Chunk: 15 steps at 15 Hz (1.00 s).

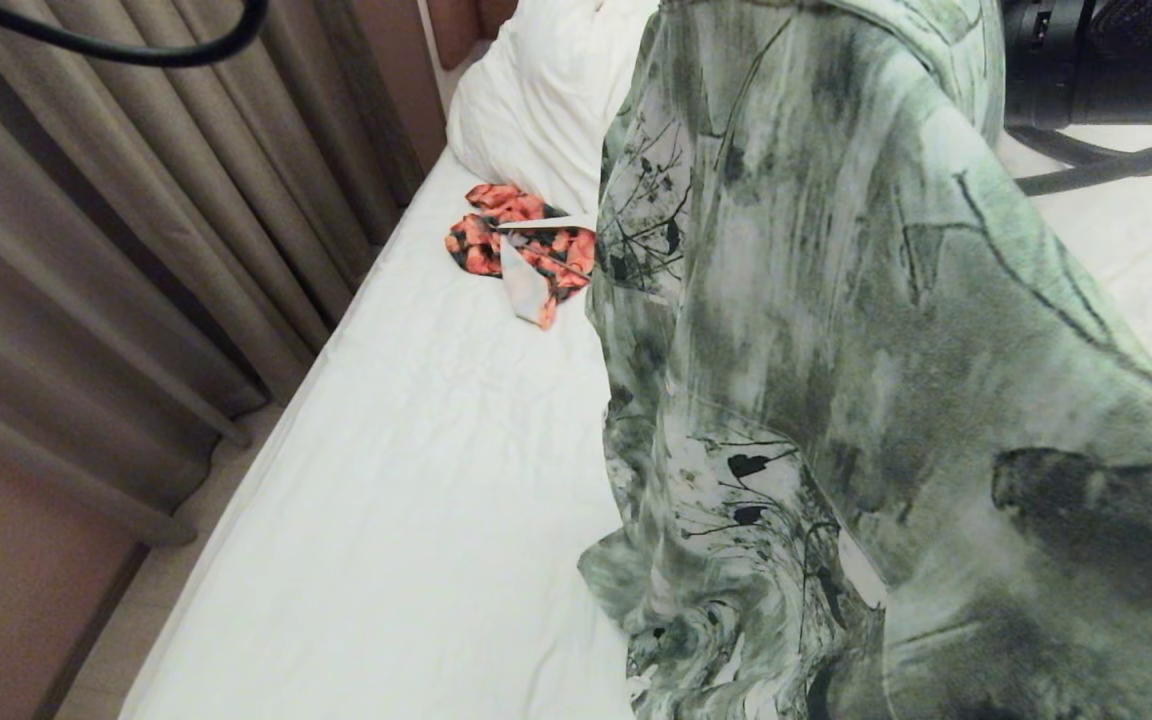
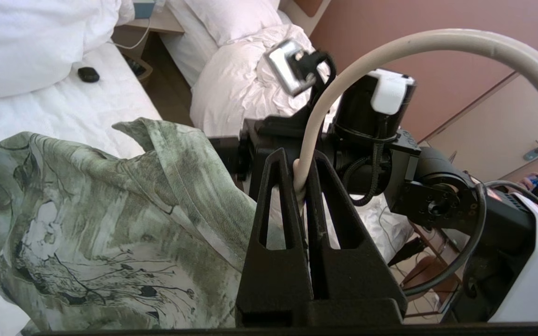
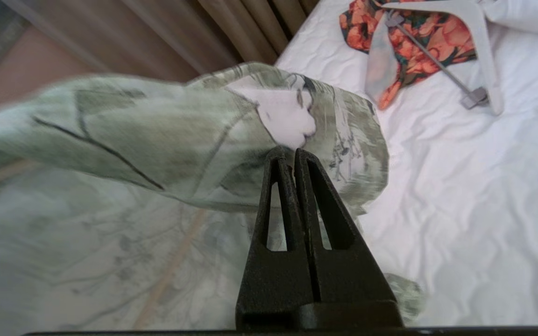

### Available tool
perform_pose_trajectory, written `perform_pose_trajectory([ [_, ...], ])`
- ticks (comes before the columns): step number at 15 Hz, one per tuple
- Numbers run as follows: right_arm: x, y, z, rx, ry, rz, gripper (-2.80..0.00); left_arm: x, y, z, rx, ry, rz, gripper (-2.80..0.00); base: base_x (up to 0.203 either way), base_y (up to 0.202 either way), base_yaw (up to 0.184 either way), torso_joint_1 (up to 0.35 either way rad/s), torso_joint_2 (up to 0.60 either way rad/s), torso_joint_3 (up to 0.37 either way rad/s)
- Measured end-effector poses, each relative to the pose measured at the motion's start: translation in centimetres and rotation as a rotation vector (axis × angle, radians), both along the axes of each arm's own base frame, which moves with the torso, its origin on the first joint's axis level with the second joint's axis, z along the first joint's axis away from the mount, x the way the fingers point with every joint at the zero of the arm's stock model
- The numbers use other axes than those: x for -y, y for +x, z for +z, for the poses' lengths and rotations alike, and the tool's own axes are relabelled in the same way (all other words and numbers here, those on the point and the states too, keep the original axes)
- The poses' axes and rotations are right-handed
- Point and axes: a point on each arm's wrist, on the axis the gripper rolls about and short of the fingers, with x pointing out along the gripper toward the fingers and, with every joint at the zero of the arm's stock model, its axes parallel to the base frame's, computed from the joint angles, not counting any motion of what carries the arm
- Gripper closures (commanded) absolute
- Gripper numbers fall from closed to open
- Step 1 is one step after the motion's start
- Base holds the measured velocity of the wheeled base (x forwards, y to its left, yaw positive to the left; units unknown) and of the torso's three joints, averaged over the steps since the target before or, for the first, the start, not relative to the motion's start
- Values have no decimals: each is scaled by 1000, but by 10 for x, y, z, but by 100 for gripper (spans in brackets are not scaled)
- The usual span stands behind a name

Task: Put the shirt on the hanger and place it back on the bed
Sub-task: Take the clothes hanger out of the clothes

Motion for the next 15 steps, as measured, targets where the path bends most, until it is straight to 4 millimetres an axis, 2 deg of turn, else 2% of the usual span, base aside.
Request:
perform_pose_trajectory([
  [4, 4, -8, -2, -71, -21, 4, 0, 0, 2, -1, 0, 2, 7, 0, 0, 0, 0, 0, 0, 0],
  [5, 6, -14, -3, -96, -48, 10, -280, 0, 4, -1, -1, 4, 14, 0, 0, 0, 0, 0, 0, 0],
  [10, 14, -29, 1, -52, -147, 26, -280, 3, 10, -4, -6, 15, 29, 0, 0, 0, 0, 0, 0, 0],
  [15, 10, -25, 2, 52, -203, 82, -280, 5, 4, -3, -5, 14, 5, 0, 0, 0, 0, 0, 0, 0],
])
